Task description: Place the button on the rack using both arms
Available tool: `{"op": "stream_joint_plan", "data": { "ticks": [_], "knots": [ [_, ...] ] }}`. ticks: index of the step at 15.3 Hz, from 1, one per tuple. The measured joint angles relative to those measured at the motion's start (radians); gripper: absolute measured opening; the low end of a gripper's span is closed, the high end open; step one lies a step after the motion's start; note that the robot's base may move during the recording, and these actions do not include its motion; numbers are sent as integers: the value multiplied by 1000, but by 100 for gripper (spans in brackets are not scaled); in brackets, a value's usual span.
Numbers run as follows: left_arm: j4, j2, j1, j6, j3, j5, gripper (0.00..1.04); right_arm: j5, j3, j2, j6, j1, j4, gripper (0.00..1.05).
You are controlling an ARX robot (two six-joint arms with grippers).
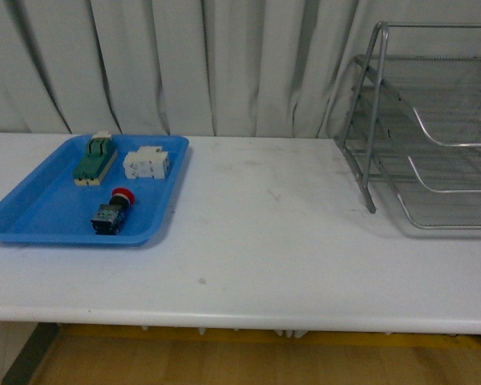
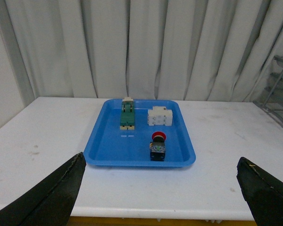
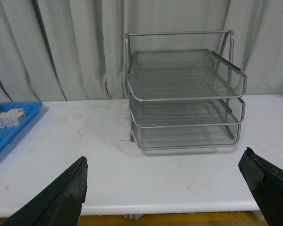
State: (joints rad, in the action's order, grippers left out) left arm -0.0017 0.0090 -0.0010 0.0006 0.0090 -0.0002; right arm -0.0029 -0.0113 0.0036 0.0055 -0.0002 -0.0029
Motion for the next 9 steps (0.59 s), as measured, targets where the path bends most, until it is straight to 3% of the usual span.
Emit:
{"op": "stream_joint_plan", "data": {
  "ticks": [2, 3, 5, 7, 9],
  "knots": [
    [0, 0, 0, 0, 0, 0, 98, 0, 0, 0, 0, 0, 0, 98],
    [0, 0, 0, 0, 0, -1, 98, -184, -9, 96, 73, -89, 51, 98],
    [-1, 0, 0, 0, 0, 0, 98, -360, -88, 443, 215, -212, 352, 98],
    [0, 0, 0, 0, 0, 0, 98, -364, -227, 784, 269, -279, 636, 98],
    [-1, 0, 0, 0, 0, 0, 98, -336, -364, 1053, 308, -325, 780, 98]
  ]
}}
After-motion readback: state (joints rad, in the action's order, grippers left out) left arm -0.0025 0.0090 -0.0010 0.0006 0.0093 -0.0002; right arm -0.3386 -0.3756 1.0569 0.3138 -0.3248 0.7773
